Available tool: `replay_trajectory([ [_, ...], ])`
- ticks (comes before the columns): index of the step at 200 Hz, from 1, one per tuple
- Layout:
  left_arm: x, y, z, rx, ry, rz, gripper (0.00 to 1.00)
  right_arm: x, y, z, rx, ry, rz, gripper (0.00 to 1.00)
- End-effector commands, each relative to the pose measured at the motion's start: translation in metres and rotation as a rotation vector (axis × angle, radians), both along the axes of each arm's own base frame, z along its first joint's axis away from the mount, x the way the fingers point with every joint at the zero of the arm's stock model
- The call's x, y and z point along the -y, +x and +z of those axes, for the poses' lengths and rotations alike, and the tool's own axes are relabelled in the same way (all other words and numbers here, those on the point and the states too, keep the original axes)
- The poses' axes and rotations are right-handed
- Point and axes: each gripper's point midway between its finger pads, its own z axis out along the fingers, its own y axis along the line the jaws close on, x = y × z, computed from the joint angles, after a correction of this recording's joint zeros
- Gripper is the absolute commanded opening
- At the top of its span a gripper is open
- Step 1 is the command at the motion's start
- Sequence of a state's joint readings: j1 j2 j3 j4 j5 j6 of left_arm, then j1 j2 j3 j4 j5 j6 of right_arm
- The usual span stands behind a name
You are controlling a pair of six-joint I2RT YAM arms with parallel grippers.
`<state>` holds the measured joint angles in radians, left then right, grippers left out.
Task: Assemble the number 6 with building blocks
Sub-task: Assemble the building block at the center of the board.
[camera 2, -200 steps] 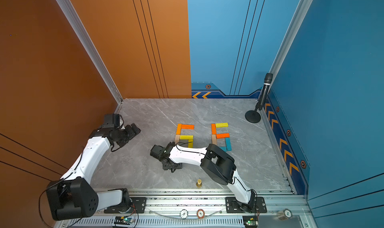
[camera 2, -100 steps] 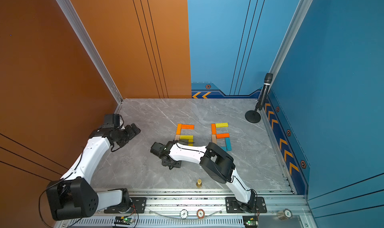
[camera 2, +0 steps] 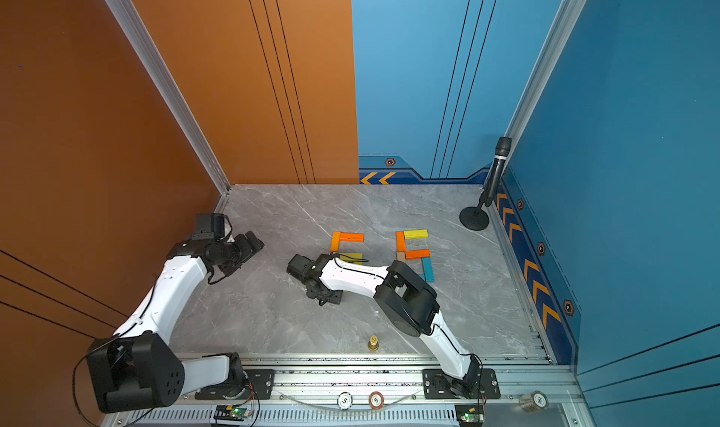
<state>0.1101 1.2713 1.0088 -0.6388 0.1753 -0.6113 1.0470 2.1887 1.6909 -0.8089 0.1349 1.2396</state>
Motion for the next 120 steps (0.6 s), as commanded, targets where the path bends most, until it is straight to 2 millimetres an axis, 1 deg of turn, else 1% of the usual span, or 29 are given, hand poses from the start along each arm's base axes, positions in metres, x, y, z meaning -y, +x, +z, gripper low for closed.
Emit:
replay_trajectory([
  [1, 0.005, -0.002, 0.000, 0.005, -0.014, -0.013, 0.92, 0.011, 0.008, -0.014, 0.003, -0.052, -0.013, 0.60],
  [33, 0.005, -0.002, 0.000, 0.006, -0.017, -0.015, 0.92, 0.011, 0.011, -0.014, 0.002, -0.031, -0.056, 0.61],
  [57, 0.006, -0.002, 0.000, 0.006, -0.019, -0.015, 0.92, 0.011, 0.016, -0.010, 0.023, -0.006, -0.086, 0.61],
  [95, 0.006, -0.002, 0.000, 0.007, -0.017, -0.017, 0.93, 0.007, 0.023, -0.005, 0.038, 0.024, -0.097, 0.61],
  [120, 0.007, -0.002, 0.000, 0.008, -0.017, -0.022, 0.93, 0.005, 0.027, 0.007, 0.058, 0.048, -0.092, 0.61],
])
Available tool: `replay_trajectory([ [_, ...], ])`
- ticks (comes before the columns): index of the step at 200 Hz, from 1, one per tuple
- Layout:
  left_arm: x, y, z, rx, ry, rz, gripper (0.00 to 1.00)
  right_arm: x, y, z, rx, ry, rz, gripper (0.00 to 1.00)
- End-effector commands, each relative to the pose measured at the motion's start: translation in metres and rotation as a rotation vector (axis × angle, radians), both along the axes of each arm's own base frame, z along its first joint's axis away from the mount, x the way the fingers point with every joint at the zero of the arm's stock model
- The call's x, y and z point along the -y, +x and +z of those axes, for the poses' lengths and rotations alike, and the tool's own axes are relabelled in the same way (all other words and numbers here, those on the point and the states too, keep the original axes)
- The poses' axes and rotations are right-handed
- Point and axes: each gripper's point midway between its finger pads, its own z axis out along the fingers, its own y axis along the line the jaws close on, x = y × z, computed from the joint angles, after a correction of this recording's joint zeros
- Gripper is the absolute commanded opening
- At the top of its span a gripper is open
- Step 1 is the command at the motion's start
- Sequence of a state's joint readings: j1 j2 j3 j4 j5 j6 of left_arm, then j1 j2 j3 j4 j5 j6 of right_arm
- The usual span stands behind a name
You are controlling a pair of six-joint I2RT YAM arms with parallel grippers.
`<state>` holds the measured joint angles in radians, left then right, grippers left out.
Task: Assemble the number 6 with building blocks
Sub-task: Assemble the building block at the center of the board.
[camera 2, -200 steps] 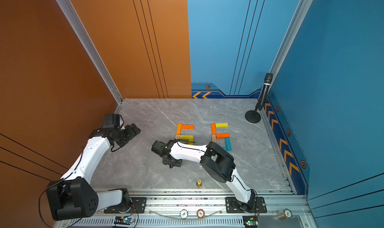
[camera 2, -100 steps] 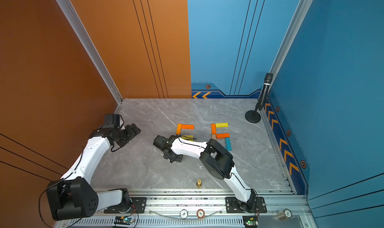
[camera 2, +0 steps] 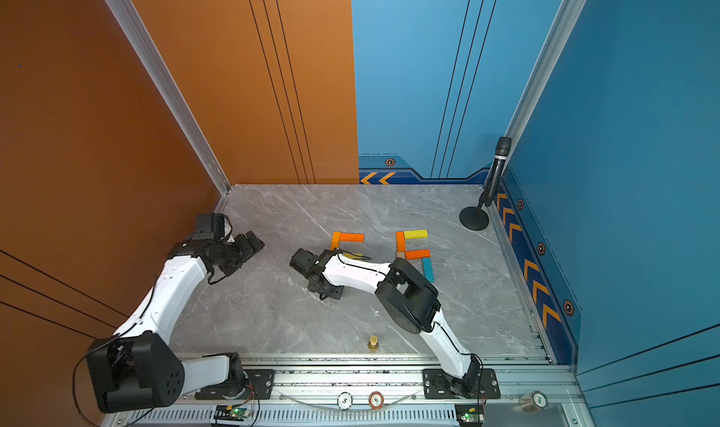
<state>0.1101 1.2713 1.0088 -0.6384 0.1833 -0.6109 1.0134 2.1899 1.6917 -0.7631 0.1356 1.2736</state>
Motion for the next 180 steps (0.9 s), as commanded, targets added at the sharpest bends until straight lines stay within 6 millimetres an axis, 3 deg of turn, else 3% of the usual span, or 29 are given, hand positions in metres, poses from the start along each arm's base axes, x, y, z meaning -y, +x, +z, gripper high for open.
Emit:
replay_trajectory([
  [1, 0.005, -0.002, 0.000, 0.007, -0.011, -0.018, 0.92, 0.005, 0.008, 0.005, 0.038, 0.003, -0.027, 0.61],
  [38, 0.011, -0.003, -0.003, -0.003, 0.009, -0.041, 0.92, 0.006, 0.008, 0.041, 0.126, 0.009, 0.036, 0.62],
  [42, 0.012, -0.002, -0.003, -0.004, 0.010, -0.046, 0.92, 0.006, 0.008, 0.056, 0.150, 0.029, 0.046, 0.62],
  [85, 0.024, -0.005, -0.004, -0.017, 0.081, -0.109, 0.91, 0.026, 0.009, 0.114, 0.322, -0.007, 0.188, 0.62],
  [105, 0.038, -0.010, -0.006, -0.034, 0.136, -0.161, 0.91, 0.051, 0.015, 0.138, 0.407, -0.044, 0.210, 0.63],
  [140, 0.076, -0.026, -0.012, -0.077, 0.226, -0.276, 0.89, 0.111, 0.026, 0.155, 0.466, -0.075, 0.198, 0.63],
  [180, 0.108, -0.067, -0.044, -0.159, 0.201, -0.338, 0.79, 0.173, 0.032, 0.164, 0.521, -0.067, 0.135, 0.63],
])
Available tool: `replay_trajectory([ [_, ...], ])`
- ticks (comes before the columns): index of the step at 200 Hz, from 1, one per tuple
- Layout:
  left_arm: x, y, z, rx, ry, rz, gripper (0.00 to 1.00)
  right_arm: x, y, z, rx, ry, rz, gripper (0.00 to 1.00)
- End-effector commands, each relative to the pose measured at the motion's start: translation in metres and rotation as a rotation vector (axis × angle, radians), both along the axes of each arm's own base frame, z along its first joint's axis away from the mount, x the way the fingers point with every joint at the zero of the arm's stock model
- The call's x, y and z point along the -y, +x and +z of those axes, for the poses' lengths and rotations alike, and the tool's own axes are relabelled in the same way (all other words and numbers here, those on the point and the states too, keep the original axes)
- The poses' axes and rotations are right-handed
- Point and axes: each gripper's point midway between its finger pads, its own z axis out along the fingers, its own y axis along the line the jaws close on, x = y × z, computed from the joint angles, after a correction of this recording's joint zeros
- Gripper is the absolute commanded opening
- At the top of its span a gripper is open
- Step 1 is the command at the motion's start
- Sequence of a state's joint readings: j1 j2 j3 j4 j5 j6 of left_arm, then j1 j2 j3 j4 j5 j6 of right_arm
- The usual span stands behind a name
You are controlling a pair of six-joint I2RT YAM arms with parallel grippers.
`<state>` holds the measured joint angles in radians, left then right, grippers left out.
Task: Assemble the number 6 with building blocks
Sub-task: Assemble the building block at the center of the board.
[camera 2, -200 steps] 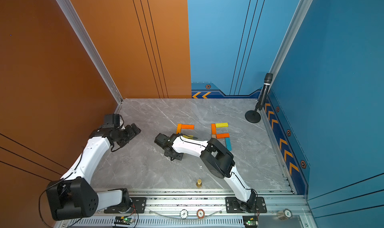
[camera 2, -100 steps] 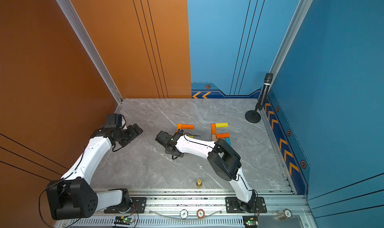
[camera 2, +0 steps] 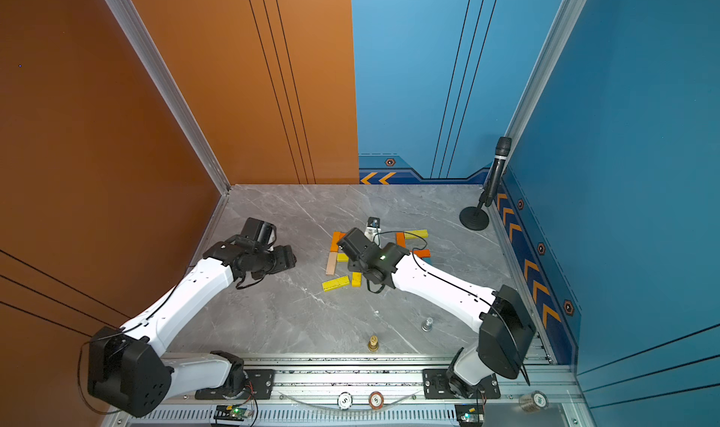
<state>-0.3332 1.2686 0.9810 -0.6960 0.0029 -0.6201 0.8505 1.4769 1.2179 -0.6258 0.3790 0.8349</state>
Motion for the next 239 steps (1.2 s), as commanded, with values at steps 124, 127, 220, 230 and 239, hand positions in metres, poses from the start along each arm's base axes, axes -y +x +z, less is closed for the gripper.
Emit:
replay_trajectory([
  [124, 0.090, -0.077, -0.096, -0.239, 0.122, -0.348, 0.63, 0.075, 0.000, -0.004, 0.062, 0.030, -0.042, 0.63],
  [127, 0.091, -0.075, -0.097, -0.237, 0.122, -0.348, 0.62, 0.075, 0.000, -0.005, 0.061, 0.030, -0.042, 0.63],
  [220, 0.099, -0.040, -0.115, -0.262, 0.148, -0.325, 0.51, 0.070, -0.004, -0.015, 0.032, 0.040, -0.031, 0.63],
  [230, 0.099, -0.036, -0.116, -0.261, 0.147, -0.321, 0.48, 0.070, -0.004, -0.017, 0.029, 0.038, -0.031, 0.63],
  [239, 0.099, -0.032, -0.117, -0.258, 0.145, -0.318, 0.46, 0.069, -0.005, -0.018, 0.027, 0.039, -0.030, 0.63],
])
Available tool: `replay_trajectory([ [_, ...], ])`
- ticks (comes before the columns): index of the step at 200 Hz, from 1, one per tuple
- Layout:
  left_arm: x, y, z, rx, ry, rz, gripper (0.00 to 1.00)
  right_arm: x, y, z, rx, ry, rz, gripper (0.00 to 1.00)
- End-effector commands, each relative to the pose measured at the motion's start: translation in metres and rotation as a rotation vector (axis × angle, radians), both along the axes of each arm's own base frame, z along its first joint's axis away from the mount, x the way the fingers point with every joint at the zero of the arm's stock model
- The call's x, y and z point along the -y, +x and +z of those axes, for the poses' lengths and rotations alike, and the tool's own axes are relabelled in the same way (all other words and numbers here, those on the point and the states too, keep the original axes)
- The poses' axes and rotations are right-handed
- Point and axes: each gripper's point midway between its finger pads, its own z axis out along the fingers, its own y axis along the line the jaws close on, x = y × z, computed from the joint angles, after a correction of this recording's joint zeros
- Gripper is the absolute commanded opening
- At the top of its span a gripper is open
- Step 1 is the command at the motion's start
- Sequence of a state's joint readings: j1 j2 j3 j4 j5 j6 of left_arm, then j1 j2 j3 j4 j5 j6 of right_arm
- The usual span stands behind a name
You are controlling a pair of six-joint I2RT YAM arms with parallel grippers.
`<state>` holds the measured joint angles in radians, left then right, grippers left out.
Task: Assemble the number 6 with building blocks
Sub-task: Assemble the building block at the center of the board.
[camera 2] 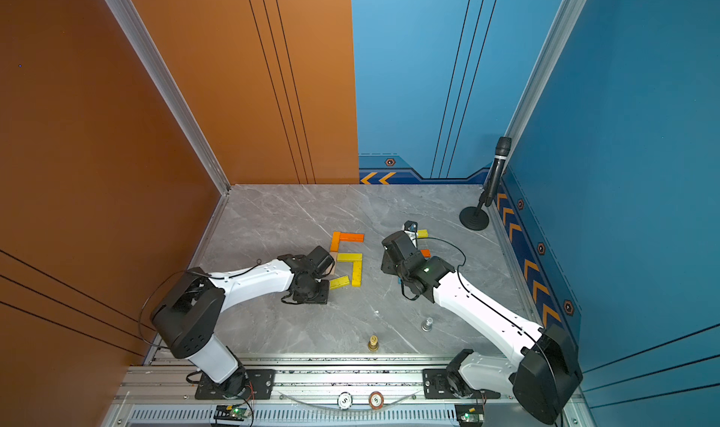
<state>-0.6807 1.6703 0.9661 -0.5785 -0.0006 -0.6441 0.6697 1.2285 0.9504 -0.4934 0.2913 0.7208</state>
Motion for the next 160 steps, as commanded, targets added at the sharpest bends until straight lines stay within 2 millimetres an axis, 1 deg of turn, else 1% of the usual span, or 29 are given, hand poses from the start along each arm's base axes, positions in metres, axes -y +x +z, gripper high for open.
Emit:
replay_trajectory([
  [1, 0.000, 0.012, -0.001, 0.008, 0.001, 0.004, 0.46, -0.003, -0.003, -0.011, -0.023, -0.012, 0.014, 0.63],
  [27, 0.001, 0.022, -0.001, 0.015, -0.004, 0.009, 0.44, -0.006, -0.004, -0.015, -0.036, -0.015, 0.022, 0.62],
  [47, 0.000, 0.024, -0.005, 0.007, -0.003, 0.012, 0.44, -0.007, -0.005, -0.017, -0.041, -0.019, 0.024, 0.63],
  [50, 0.005, 0.032, 0.002, 0.026, -0.018, 0.012, 0.44, -0.007, -0.005, -0.018, -0.042, -0.019, 0.024, 0.63],
  [56, 0.007, 0.034, 0.003, 0.028, -0.024, 0.012, 0.44, -0.007, -0.006, -0.019, -0.045, -0.022, 0.025, 0.63],
  [104, 0.012, 0.041, 0.004, 0.036, -0.034, 0.009, 0.43, -0.008, -0.007, -0.021, -0.053, -0.025, 0.028, 0.62],
  [160, 0.015, 0.042, 0.008, 0.044, -0.044, -0.007, 0.40, -0.008, -0.007, -0.022, -0.056, -0.028, 0.030, 0.63],
])
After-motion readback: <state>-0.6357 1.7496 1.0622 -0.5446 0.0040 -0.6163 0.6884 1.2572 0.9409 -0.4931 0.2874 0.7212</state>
